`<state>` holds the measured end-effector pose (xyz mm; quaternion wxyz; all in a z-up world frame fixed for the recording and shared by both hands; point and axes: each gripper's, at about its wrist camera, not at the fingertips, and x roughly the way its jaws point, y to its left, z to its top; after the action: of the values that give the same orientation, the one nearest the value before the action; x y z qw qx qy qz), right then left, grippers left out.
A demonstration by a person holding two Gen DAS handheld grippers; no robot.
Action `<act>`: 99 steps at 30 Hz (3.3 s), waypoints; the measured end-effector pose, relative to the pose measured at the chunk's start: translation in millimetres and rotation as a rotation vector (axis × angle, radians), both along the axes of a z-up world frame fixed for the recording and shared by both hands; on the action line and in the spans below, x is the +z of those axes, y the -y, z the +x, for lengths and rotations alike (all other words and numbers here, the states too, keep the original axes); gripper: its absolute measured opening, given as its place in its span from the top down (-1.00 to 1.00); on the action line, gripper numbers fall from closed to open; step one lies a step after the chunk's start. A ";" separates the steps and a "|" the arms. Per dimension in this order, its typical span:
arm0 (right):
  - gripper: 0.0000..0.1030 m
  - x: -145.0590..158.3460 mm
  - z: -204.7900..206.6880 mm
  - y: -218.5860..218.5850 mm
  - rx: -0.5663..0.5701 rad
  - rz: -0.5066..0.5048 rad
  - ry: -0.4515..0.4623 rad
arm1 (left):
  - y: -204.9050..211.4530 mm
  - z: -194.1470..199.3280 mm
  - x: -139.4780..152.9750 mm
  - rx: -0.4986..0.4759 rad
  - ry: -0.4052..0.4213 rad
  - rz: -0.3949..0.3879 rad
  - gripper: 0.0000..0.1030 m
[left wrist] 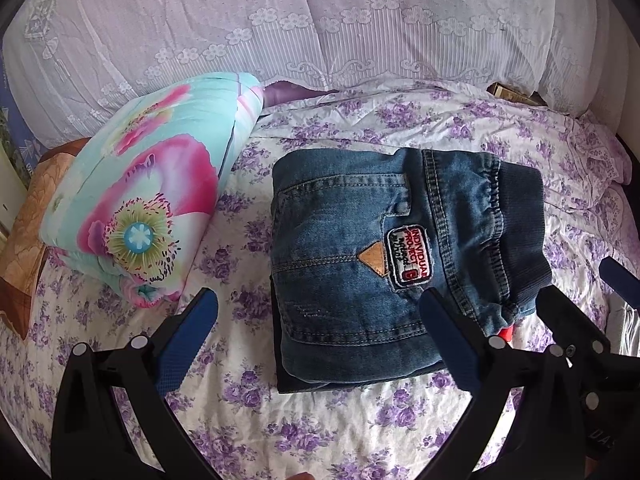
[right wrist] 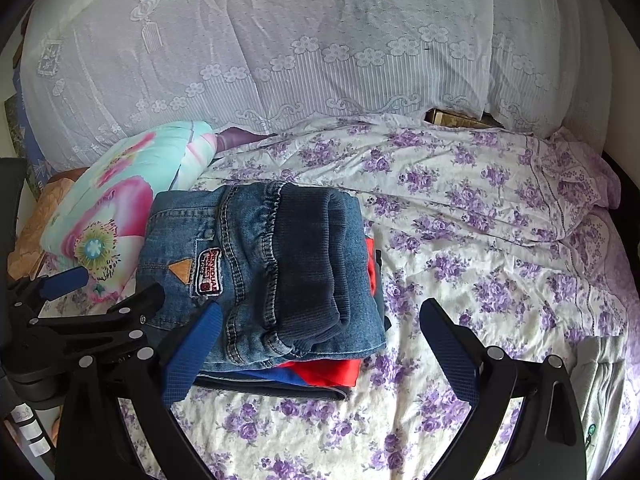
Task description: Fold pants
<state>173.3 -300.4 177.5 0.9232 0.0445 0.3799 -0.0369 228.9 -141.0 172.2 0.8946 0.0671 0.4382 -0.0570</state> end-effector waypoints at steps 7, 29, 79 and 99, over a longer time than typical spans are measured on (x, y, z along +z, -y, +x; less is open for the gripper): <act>-0.93 -0.3 0.5 0.4 0.001 0.001 -0.001 | 0.5 1.0 -1.5 0.000 -0.002 0.000 -0.91; -0.93 -3.8 1.3 1.6 0.001 0.004 -0.005 | 1.8 4.1 -8.8 -0.001 -0.016 -0.002 -0.91; -0.93 -40.9 28.5 13.3 -0.008 0.066 -0.081 | 8.4 29.5 -43.5 -0.012 -0.068 -0.008 -0.91; -0.93 -27.1 19.7 7.1 0.001 0.025 -0.069 | 6.3 23.8 -34.0 -0.002 -0.071 -0.015 -0.91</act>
<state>193.0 -307.4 150.4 0.9090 0.0546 0.4118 -0.0331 252.6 -147.2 138.1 0.8788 0.0589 0.4692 -0.0637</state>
